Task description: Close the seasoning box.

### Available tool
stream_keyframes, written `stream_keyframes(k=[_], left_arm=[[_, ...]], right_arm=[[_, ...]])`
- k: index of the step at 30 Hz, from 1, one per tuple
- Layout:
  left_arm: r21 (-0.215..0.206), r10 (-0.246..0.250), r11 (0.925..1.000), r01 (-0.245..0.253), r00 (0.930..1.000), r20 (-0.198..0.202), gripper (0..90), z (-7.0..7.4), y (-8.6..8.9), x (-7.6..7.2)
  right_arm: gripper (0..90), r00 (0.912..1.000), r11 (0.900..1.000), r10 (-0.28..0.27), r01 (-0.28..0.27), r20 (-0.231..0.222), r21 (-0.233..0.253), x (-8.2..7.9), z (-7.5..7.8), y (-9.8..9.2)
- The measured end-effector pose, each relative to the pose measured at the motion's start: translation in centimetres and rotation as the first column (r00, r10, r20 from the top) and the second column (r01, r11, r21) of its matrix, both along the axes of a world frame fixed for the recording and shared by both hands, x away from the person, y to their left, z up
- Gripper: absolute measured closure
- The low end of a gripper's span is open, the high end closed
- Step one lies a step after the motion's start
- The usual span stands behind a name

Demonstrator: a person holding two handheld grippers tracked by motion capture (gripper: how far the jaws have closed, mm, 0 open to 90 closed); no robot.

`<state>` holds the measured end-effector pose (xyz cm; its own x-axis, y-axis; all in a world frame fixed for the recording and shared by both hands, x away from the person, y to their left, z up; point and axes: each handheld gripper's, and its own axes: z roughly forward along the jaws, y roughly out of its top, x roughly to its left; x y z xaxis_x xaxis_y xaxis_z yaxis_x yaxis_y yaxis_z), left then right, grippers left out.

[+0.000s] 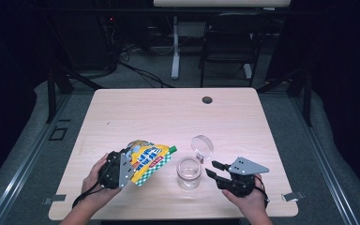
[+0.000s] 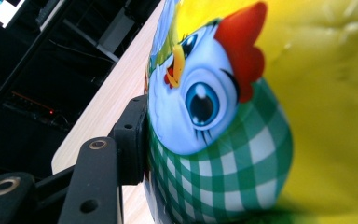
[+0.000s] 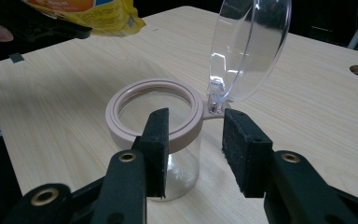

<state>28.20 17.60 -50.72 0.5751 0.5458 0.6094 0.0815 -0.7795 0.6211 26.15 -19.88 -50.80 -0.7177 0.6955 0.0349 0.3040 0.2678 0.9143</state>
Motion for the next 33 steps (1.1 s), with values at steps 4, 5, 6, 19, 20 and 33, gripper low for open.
stream_keyframes(k=[4, 5, 6, 19, 20, 33], left_arm=[[0.017, -0.005, 0.9999, 0.004, 0.9998, 0.018, 49.3, 0.0, -0.5, 0.1], [0.022, -0.005, 0.9997, 0.005, 0.9998, 0.02, 49.3, 0.1, -0.6, 0.1], [0.031, -0.008, 0.9995, 0.008, 0.9997, 0.022, 49.3, 0.1, -0.7, 0.2], [0.087, -0.011, 0.9962, 0.006, 0.9982, 0.059, 49.3, -0.7, -1.1, 0.1], [0.092, -0.012, 0.9957, 0.007, 0.9981, 0.061, 49.4, -0.8, -1.2, 0.0], [0.126, -0.024, 0.9919, 0.016, 0.9979, 0.06, 49.4, -1.8, -1.4, -0.3]], right_arm=[[61.2, 1.0, 1.0, 0.002, -0.002, 0.001, -0.009, -0.1, 0.0, 0.2], [61.2, 1.0, 1.0, 0.003, -0.003, 0.005, -0.019, -0.1, 0.1, 0.2], [61.2, 1.0, 1.0, 0.004, -0.004, 0.006, -0.02, -0.1, 0.1, 0.3], [60.9, 0.9987, 0.999, 0.033, -0.032, 0.039, -0.035, -0.7, 0.5, 1.5], [60.9, 0.9986, 0.999, 0.035, -0.034, 0.039, -0.029, -0.7, 0.5, 1.7], [60.1, 0.9954, 0.996, 0.057, -0.051, 0.077, -0.071, -1.4, 0.8, 4.0]])
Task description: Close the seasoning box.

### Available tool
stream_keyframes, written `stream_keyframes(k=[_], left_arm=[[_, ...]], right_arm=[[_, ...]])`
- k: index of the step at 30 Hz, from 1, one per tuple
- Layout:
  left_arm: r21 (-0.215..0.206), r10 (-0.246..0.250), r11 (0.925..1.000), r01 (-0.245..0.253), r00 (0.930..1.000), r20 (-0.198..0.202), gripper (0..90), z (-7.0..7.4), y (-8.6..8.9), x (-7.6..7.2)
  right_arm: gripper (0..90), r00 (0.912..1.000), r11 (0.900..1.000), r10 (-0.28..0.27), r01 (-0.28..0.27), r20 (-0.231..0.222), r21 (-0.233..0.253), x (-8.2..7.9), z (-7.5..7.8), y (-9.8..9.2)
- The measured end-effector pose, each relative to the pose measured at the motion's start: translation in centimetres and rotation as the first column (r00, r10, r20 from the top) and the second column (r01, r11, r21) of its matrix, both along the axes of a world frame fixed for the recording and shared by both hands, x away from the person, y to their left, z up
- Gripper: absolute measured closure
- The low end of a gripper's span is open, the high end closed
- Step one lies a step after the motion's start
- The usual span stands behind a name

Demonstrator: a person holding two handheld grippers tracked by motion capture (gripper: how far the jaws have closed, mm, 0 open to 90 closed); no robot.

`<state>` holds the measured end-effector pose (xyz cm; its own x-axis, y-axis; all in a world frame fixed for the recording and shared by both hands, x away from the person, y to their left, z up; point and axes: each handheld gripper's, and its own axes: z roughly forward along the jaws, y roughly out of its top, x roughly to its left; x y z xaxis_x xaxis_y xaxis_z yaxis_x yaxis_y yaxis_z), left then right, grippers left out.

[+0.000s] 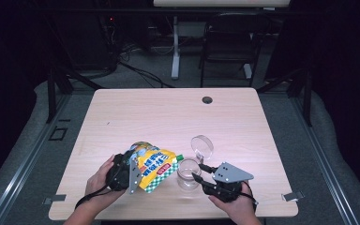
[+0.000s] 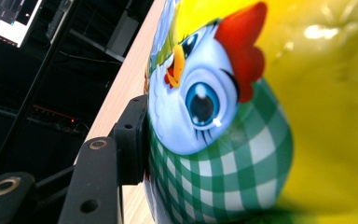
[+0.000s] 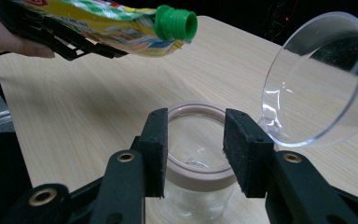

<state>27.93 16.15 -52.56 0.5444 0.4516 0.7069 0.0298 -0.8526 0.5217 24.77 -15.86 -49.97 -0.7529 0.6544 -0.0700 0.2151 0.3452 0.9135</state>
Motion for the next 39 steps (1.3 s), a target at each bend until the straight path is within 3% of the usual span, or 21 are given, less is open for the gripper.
stream_keyframes(k=[9, 21, 29, 39], left_arm=[[0.076, -0.02, 0.9969, 0.02, 0.9998, 0.001, 49.4, -0.6, -0.7, -0.2], [0.122, -0.026, 0.9922, 0.025, 0.9997, 0.005, 49.5, -1.0, -1.1, -0.3], [0.142, -0.029, 0.9895, 0.026, 0.9995, 0.014, 49.5, -1.2, -1.3, -0.3], [0.199, -0.037, 0.9796, 0.029, 0.9986, 0.038, 49.5, -1.0, -1.6, -0.4]], right_arm=[[58.0, 0.9997, 0.999, 0.011, -0.01, 0.02, -0.045, 0.2, -0.2, 1.5], [56.3, 0.9975, 0.994, 0.045, -0.039, 0.055, -0.106, 0.1, -0.5, 3.1], [56.3, 0.997, 0.992, 0.043, -0.035, 0.065, -0.12, 0.1, -0.5, 3.3], [56.2, 0.9979, 0.992, 0.036, -0.029, 0.054, -0.126, 0.2, -0.8, 3.4]])
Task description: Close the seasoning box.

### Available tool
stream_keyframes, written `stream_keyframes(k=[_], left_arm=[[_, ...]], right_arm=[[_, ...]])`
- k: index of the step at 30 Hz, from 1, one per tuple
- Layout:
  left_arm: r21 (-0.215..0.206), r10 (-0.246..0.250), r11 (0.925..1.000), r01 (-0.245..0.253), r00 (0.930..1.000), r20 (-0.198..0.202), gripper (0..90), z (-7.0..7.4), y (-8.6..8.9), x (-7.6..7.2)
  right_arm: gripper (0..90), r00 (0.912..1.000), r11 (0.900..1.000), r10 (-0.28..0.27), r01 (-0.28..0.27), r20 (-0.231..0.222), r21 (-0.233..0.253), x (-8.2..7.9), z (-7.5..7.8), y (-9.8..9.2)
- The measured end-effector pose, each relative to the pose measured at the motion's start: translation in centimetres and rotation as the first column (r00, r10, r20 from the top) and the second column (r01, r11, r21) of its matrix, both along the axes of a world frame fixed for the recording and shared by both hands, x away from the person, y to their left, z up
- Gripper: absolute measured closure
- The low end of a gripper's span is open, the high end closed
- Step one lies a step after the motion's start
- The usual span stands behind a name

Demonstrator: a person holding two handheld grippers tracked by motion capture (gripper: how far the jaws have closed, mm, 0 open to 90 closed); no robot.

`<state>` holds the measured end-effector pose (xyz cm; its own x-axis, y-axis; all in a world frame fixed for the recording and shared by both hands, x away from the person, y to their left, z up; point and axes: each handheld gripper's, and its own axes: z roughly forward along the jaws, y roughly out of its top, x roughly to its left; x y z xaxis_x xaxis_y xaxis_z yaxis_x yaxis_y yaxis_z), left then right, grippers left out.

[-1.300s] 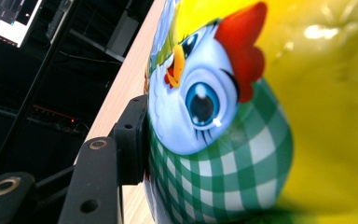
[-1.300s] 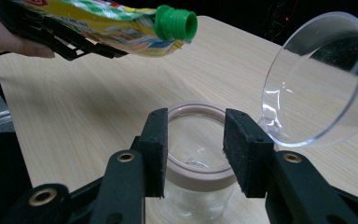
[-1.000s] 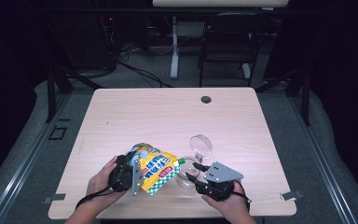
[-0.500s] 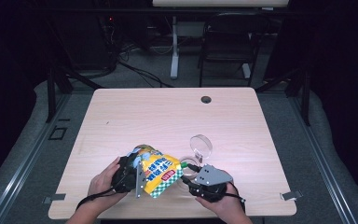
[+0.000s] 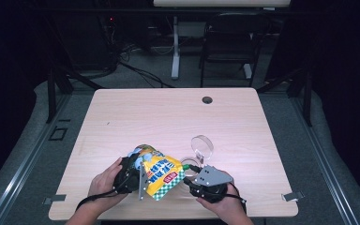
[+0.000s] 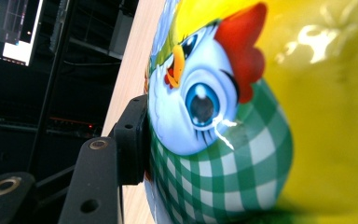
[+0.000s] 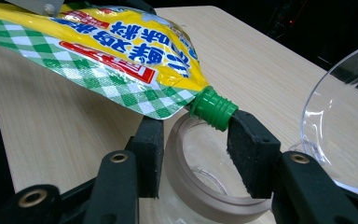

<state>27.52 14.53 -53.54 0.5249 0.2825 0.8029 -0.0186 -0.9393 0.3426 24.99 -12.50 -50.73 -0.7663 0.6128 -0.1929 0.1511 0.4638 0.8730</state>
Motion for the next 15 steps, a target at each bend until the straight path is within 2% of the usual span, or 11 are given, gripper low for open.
stream_keyframes(k=[9, 15], left_arm=[[0.044, 0.002, 0.999, -0.003, 0.9999, 0.015, 49.6, 0.47, -0.27, 0.06], [0.07, 0.006, 0.9975, -0.007, 0.9999, 0.011, 49.6, 0.75, -0.45, 0.15]], right_arm=[[56.3, 0.9999, 1.0, -0.003, 0.003, -0.015, 0.012, 0.27, -0.2, -0.03], [56.2, 0.9998, 1.0, -0.009, 0.009, -0.019, 0.009, 0.4, -0.3, -0.02]])
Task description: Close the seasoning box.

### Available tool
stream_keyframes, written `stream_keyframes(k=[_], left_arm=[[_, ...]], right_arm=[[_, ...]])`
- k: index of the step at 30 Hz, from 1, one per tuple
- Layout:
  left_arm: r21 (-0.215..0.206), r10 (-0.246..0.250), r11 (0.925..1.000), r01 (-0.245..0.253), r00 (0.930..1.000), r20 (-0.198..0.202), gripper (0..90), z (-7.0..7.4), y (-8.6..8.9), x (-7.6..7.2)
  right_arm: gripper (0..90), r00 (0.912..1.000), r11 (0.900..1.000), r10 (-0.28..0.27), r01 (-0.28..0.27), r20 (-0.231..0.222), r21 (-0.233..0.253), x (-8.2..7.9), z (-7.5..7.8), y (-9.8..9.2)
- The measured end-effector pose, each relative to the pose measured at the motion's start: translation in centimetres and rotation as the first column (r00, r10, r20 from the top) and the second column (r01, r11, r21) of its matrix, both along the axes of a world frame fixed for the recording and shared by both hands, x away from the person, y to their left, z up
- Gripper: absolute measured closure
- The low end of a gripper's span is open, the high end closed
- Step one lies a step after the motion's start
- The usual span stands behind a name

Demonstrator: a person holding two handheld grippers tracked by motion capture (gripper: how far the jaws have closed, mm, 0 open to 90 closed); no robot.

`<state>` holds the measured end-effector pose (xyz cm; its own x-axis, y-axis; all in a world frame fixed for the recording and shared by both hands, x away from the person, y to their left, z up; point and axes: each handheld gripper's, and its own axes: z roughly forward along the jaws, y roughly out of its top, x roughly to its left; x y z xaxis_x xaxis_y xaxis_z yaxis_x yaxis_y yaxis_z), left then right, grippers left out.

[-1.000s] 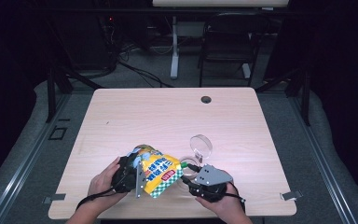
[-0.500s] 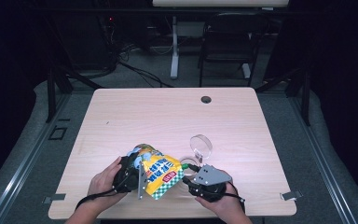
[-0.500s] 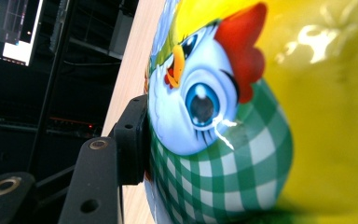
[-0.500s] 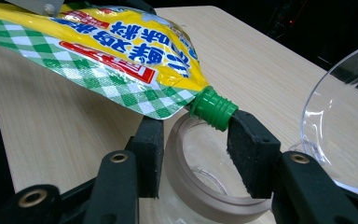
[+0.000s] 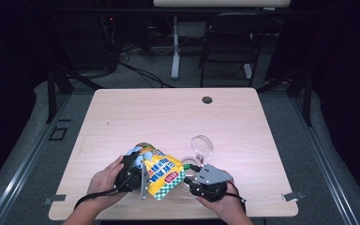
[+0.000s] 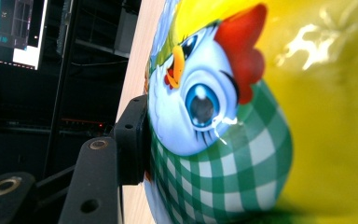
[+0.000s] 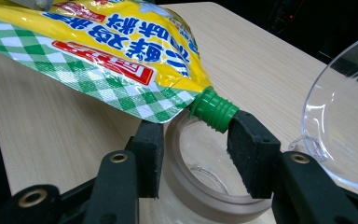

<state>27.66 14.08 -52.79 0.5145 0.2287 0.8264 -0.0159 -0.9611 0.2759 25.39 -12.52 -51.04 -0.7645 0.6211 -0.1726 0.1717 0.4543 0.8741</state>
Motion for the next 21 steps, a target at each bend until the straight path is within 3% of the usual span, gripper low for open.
stream_keyframes(k=[12, 21], left_arm=[[0.082, -0.007, 0.9966, 0.006, 0.9999, 0.011, 49.6, 1.2, -0.5, 0.1], [0.108, -0.014, 0.994, 0.013, 0.9999, 0.005, 49.7, 1.5, -0.7, 0.3]], right_arm=[[56.1, 0.9999, 1.0, -0.013, 0.013, -0.011, 0.001, 0.1, -0.2, 0.0], [56.0, 0.9995, 1.0, -0.019, 0.019, -0.024, 0.0, 0.2, -0.3, 0.0]])
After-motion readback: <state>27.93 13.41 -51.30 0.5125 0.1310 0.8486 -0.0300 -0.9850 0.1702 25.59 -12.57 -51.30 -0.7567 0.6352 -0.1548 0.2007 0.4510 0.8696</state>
